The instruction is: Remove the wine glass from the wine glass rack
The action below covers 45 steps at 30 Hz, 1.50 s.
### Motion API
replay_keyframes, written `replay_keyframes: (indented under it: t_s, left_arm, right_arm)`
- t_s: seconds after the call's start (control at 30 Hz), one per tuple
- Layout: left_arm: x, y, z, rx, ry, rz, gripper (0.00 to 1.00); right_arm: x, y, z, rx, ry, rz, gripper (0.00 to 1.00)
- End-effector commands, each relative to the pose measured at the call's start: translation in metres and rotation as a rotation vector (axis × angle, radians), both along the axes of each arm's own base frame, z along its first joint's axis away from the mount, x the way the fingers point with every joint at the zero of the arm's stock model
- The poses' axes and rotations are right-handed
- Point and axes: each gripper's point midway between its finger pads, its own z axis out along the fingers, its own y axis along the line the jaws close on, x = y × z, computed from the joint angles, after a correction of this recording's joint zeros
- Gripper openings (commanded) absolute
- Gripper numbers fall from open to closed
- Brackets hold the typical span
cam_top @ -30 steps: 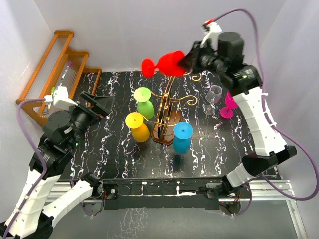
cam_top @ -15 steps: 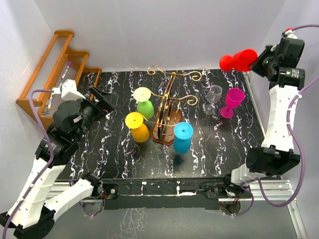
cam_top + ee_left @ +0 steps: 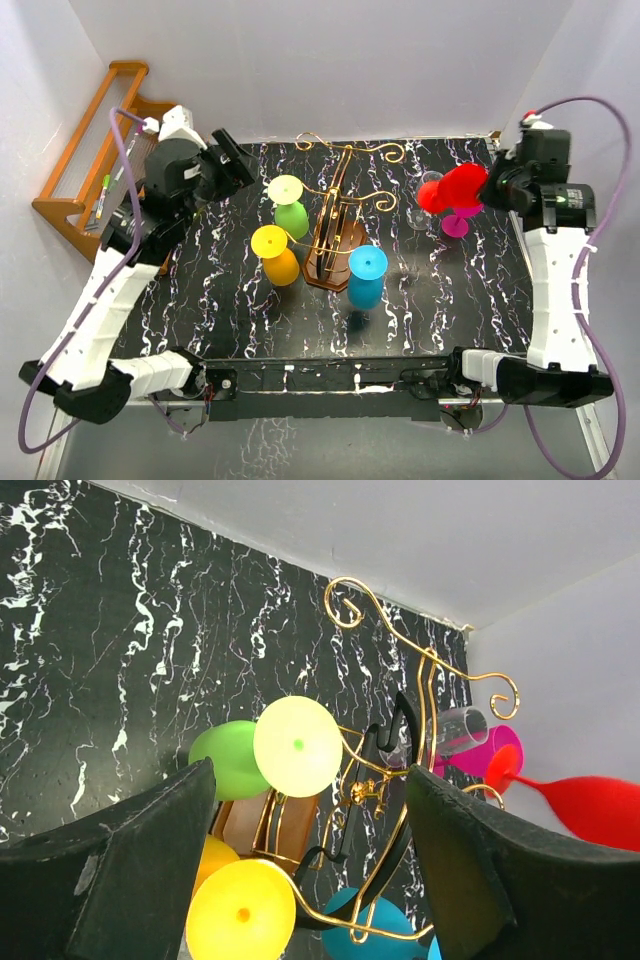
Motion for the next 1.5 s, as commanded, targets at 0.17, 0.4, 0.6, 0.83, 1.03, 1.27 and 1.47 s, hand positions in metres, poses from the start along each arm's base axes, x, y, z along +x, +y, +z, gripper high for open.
replay_keyframes:
  t_s: [0.17, 0.4, 0.6, 0.83, 1.03, 1.27, 1.47]
  left_arm:
    - [0.016, -0.014, 0.000, 0.069, 0.052, -0.049, 0.74]
    - [0.036, -0.003, -0.025, 0.032, 0.159, -0.070, 0.74]
    - [0.049, 0.027, -0.048, -0.045, 0.214, -0.039, 0.74]
    - [0.053, 0.035, -0.070, -0.100, 0.224, -0.052, 0.79]
    - [0.053, 0.038, -0.084, -0.142, 0.214, -0.072, 0.96]
    - [0.053, 0.037, -0.092, -0.175, 0.211, -0.109, 0.97]
    - [0.052, 0.028, -0.089, -0.266, 0.204, -0.177, 0.92]
  right_arm:
    - [-0.003, 0.018, -0.082, -0.063, 0.249, 0.071, 0.08]
    - [0.019, 0.015, -0.126, -0.066, 0.333, 0.058, 0.08]
    - [0.039, 0.011, -0.142, -0.075, 0.335, 0.035, 0.09]
    - [0.057, 0.009, -0.160, -0.076, 0.318, 0.014, 0.13]
    - [0.064, 0.014, -0.166, -0.064, 0.313, 0.048, 0.24]
    - [0.062, 0.033, -0.115, -0.010, 0.203, 0.133, 0.28]
    - [0.048, 0.053, -0.045, 0.057, 0.056, 0.215, 0.32]
